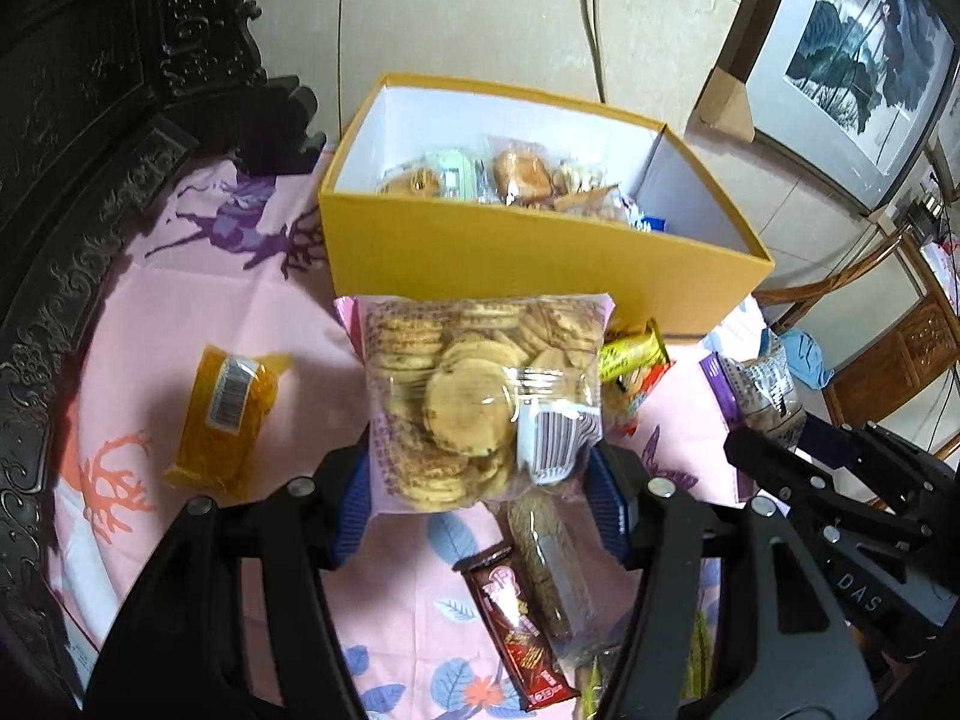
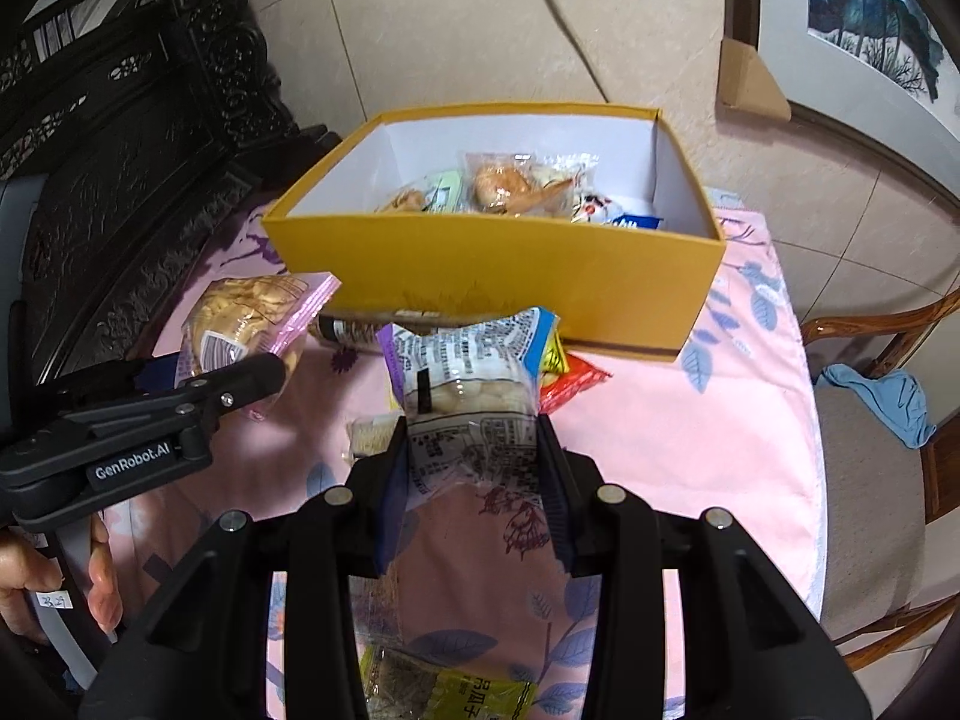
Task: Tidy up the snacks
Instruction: 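Carry both packets over the box and open both tools, then grasp the yellow barcode bread bag with the left tool while the right tool grasps the rice stick bar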
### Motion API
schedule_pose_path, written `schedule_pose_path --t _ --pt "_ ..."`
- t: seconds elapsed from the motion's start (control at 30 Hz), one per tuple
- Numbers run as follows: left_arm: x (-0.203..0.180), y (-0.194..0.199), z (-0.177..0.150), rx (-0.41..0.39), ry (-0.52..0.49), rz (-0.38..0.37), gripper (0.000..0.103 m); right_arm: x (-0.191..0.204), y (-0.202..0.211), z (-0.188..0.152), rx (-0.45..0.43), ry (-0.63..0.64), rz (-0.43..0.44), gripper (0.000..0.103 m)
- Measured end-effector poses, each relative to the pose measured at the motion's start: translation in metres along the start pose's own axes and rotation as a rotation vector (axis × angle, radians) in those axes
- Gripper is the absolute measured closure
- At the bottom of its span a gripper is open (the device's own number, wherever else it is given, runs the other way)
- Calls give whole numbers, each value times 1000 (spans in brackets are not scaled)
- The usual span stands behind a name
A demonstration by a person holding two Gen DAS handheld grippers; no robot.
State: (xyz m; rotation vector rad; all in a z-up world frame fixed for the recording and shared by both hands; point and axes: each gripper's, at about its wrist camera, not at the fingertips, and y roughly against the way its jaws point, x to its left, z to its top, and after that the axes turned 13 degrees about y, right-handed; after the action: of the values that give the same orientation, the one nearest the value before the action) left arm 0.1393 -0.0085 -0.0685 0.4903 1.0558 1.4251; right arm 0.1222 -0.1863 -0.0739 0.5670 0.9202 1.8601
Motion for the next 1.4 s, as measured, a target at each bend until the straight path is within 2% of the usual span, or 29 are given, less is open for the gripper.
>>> schedule_pose_path --t 0.2,0.27,0.4,0.5,0.6,0.63,0.67,0.73,0.8,0.93,1.07,1.17,1.23,1.37,1.4 --pt "-4 4 21 -27 6 -6 42 -8 0 18 -20 -19 0 63" --pt "-8 5 37 -46 12 -10 42 -12 1 29 -39 -29 1 63" --pt "-21 2 86 -99 6 -4 42 -30 -2 69 -86 -49 -6 63" --pt "-31 -8 126 -109 0 9 40 -48 -7 106 -116 -68 -19 63" --pt "-36 -22 161 -106 18 43 27 -63 -16 141 -120 -78 -41 62" --pt "-37 -24 168 -103 28 50 19 -68 -20 151 -104 -78 -45 59" --pt "-37 -24 176 -107 39 52 14 -71 -24 159 -89 -78 -56 53" --pt "-38 -17 188 -144 50 54 11 -77 -31 173 -62 -71 -109 44" --pt "-38 -10 192 -166 42 50 10 -81 -30 177 -71 -67 -131 43" --pt "-31 -2 190 -181 46 42 10 -83 -25 171 -87 -71 -127 42" --pt "-19 4 170 -173 52 44 10 -71 -25 157 -86 -40 -55 42" --pt "1 0 136 -147 39 92 9 -48 -22 125 -86 55 43 42" --pt "19 -6 115 -121 51 115 9 -30 -28 97 -51 150 105 42" --pt "66 -15 73 -58 151 132 9 12 -50 47 22 336 287 42" --pt "76 -16 65 -44 176 141 9 21 -56 41 37 378 303 42"
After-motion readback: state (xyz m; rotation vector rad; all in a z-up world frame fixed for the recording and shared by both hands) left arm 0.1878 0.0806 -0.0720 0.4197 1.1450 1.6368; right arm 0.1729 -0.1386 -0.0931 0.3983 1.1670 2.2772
